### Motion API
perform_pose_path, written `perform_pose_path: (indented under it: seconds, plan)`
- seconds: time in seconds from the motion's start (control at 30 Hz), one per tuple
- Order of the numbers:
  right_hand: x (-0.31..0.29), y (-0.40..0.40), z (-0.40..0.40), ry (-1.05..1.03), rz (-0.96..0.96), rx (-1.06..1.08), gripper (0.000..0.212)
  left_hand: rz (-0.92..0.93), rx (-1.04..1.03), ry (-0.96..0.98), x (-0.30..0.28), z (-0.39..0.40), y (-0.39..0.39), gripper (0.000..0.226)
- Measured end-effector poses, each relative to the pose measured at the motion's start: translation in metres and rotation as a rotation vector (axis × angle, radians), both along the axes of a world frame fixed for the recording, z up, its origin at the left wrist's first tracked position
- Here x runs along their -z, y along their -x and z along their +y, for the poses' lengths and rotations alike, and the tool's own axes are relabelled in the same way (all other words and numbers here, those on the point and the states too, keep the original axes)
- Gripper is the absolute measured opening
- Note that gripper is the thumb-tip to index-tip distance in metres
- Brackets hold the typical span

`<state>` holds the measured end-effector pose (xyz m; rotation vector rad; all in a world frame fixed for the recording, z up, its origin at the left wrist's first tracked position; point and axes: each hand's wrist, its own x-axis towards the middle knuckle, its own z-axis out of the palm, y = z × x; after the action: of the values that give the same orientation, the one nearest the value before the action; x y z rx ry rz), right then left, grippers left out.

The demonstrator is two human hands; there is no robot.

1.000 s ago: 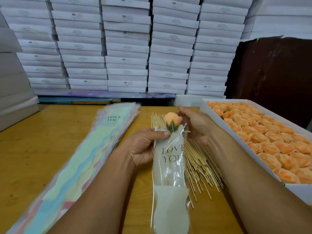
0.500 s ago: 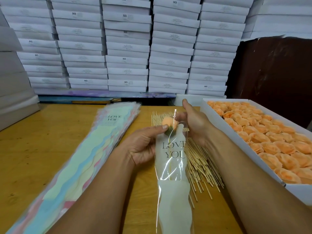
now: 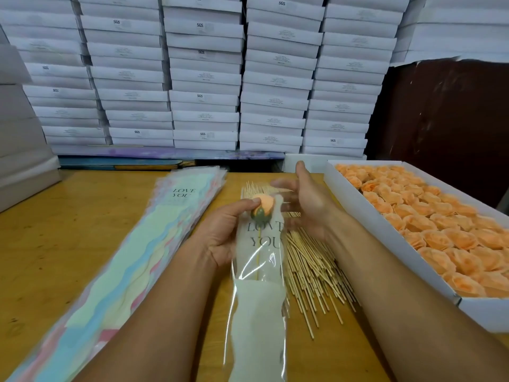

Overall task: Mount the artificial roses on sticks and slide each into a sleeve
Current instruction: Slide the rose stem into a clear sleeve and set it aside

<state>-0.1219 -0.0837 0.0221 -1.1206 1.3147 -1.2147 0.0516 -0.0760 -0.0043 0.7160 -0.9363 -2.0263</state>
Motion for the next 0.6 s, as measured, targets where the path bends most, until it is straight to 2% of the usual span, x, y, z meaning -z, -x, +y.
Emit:
perform_pose_path:
  seconds: [0.2,0.47,0.6]
  plan:
    - [-0.002,0.004,0.001,-0.068,-0.043,0.037,0.069,0.053,-0.192,-0.042,-0.002,-0.004,-0.002,0.019]
    - [-0.002,0.0,0.007,-0.164,0.15,-0.166,0.078,0.068,-0.364,-0.08,-0.003,-0.009,-0.004,0.025]
    - [-0.008,-0.004,0.015,-0.224,0.261,-0.333,0.08,0.088,-0.421,-0.097,-0.003,-0.01,-0.008,0.026]
